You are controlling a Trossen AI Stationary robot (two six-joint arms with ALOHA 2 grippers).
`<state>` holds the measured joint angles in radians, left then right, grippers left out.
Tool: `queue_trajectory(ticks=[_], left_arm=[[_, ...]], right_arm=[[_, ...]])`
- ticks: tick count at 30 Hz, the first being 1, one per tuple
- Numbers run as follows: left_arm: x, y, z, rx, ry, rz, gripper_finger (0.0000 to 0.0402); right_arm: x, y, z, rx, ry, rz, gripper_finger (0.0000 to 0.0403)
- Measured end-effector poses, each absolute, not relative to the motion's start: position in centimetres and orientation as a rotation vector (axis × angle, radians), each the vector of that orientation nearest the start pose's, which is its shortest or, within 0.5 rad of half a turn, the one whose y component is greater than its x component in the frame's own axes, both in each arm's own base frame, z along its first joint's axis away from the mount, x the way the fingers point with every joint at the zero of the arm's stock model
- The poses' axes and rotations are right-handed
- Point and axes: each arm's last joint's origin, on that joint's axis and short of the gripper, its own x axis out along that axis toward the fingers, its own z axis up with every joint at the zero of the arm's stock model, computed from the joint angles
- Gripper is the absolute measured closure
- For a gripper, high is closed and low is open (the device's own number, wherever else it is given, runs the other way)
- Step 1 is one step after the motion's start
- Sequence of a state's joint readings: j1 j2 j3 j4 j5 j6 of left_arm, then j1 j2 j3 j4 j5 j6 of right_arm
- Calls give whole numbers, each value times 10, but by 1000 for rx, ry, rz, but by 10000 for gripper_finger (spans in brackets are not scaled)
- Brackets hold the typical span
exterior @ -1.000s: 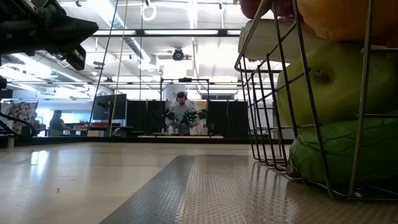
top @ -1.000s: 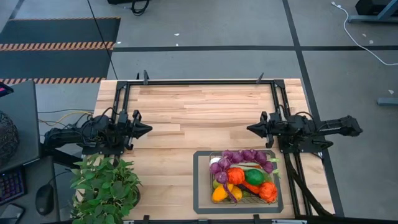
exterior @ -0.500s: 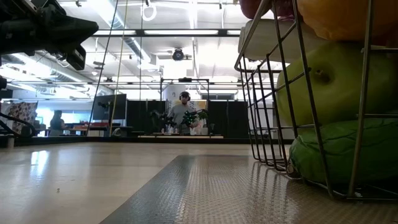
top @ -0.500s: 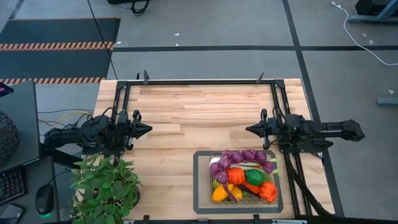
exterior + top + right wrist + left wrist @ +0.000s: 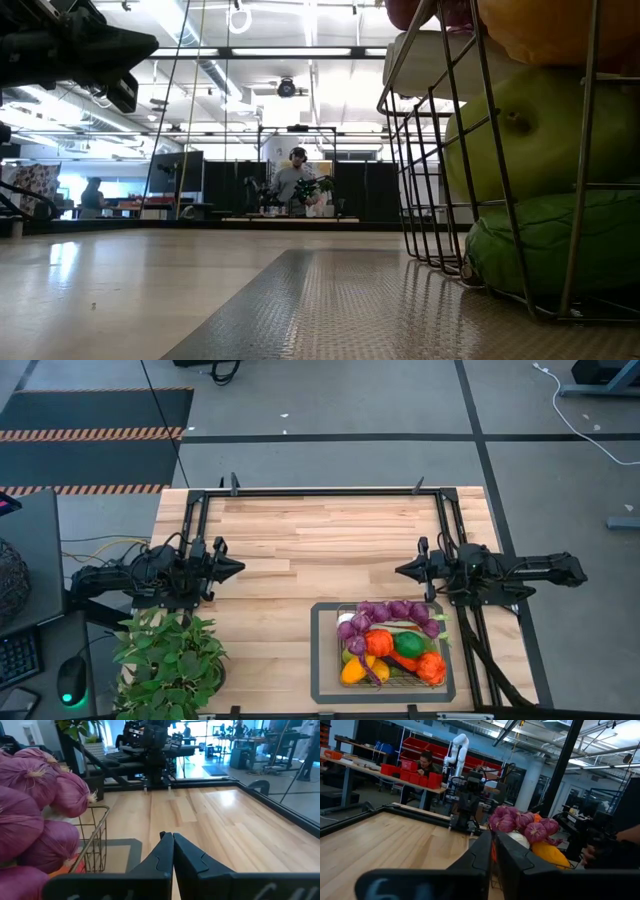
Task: Build produce basket
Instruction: Return to Home Position
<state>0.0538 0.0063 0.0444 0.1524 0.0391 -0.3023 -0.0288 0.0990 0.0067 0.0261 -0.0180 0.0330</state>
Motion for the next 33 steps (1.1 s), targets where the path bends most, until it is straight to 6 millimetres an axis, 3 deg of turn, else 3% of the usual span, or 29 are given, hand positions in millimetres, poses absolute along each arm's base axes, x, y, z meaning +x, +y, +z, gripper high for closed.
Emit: queue_trajectory(ticks=[33], left_arm=[[93, 4, 193, -293, -191, -14, 376]], right_arm=[[103, -3, 161, 35, 64, -22, 386]])
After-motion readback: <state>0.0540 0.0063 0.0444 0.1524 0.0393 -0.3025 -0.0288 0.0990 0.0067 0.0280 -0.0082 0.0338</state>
